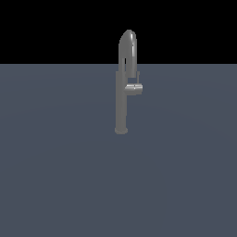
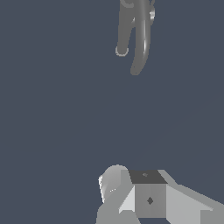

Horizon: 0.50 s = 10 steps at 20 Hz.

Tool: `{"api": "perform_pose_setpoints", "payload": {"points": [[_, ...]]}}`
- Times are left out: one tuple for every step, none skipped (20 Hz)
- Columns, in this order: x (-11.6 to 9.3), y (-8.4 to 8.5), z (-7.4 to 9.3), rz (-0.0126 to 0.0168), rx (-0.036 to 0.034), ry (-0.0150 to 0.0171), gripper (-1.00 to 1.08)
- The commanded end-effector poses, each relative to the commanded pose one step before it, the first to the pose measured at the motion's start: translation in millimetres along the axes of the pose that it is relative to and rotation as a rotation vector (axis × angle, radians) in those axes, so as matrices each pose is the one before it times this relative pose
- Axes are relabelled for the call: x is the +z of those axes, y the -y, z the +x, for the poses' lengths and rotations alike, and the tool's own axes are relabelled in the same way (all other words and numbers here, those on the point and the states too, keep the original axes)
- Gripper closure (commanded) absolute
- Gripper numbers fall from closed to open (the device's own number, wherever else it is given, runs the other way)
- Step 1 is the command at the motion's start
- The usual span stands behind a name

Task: Turn on the faucet by rotating a designated handle.

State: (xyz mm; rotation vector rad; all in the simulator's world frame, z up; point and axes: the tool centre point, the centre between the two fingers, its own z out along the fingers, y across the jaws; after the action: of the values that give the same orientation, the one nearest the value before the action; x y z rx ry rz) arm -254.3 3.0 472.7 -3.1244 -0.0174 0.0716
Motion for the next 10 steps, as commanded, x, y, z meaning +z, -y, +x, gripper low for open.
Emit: {"api": "perform_pose_setpoints", "payload": {"points": [[0.0,-0.01,0.0,0.0,0.0,0.0,1.08],[-0.11,0.26,-0.03,0.0,0.0,0.0,1.08],[0.03,-0.12,0.51,0.00116,0.00117,0.00125,1.08],[-0.07,0.09,0.65,0.00156,0.00155,0.00167,1.08],[-0.13,0.19,0.86,0.0021,0.00209,0.00224,1.08],[-0.16,0.24,1.11,0.0027,0.00269,0.00289,1.08],[-0.19,0.28,1.37,0.00333,0.00332,0.00356,1.08],[-0.22,0.33,1.62,0.00394,0.00392,0.00421,1.08],[-0.26,0.37,1.88,0.00457,0.00455,0.00488,1.08],[-0.3,0.43,2.13,0.00518,0.00515,0.00553,1.08]]}}
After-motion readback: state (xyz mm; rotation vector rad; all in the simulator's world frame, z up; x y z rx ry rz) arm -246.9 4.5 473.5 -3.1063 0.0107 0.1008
